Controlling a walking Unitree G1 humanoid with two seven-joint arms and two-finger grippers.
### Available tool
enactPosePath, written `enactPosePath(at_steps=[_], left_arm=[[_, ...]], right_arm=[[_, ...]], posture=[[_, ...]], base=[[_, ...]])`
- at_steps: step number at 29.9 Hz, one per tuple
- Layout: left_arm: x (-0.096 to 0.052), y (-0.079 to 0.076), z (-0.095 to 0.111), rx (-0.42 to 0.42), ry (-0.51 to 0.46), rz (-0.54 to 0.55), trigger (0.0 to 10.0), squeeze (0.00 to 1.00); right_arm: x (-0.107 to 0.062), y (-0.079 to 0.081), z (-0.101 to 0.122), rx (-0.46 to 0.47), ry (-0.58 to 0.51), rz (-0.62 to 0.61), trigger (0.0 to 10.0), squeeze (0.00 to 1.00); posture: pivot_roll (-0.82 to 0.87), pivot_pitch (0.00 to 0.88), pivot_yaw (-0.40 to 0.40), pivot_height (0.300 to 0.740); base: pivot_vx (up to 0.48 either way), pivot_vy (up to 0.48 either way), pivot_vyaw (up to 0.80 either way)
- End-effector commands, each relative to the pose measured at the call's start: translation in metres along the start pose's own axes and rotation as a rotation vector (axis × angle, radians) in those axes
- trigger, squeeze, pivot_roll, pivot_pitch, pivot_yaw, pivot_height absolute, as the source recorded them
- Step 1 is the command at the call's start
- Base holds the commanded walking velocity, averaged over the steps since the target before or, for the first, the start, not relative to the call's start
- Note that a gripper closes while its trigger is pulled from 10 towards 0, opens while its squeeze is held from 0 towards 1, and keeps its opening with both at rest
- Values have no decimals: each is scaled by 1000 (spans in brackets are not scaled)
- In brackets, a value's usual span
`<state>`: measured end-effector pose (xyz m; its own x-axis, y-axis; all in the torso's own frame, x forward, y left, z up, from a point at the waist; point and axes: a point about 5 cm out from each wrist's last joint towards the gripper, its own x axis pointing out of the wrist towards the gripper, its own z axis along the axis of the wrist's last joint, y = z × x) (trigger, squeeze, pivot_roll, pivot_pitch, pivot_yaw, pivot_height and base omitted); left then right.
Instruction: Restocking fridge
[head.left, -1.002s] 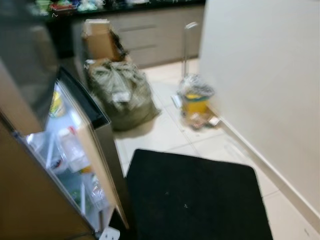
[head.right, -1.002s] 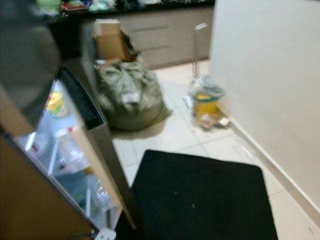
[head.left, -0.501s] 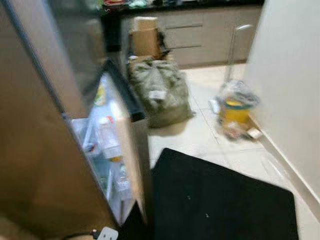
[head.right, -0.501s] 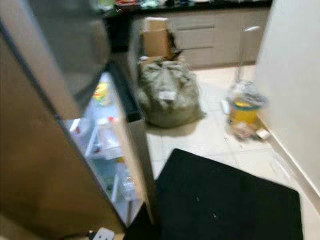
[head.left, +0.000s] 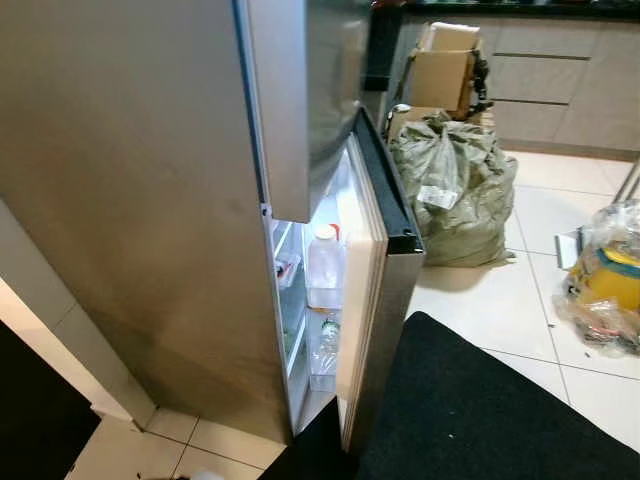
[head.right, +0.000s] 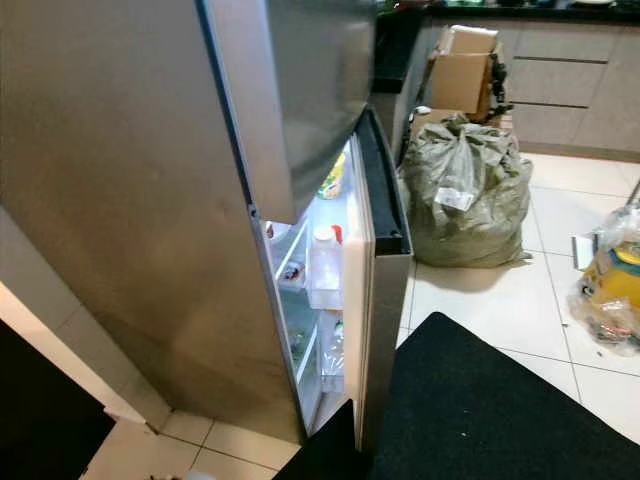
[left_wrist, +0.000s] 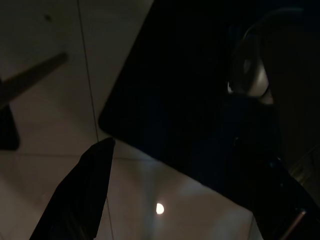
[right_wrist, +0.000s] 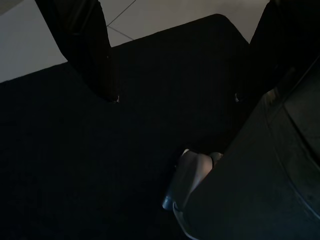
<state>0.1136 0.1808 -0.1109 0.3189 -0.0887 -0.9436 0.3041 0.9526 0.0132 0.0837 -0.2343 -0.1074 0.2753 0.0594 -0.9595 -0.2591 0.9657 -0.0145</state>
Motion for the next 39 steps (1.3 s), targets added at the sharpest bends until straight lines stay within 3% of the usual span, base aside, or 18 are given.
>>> enactPosePath(at_steps=[1,39], left_arm=[[0,-11,-13,1,48,-42,10000,0],[0,-13,-15,8,53,-48,10000,0]], right_arm=[[4,15,4,5,-20,55,10000,0],[4,16,6,13,-34,73,10000,0]], posture=[[-42,53,25,740],[-44,55,21,740]], base=[[0,0,738],[0,0,738]])
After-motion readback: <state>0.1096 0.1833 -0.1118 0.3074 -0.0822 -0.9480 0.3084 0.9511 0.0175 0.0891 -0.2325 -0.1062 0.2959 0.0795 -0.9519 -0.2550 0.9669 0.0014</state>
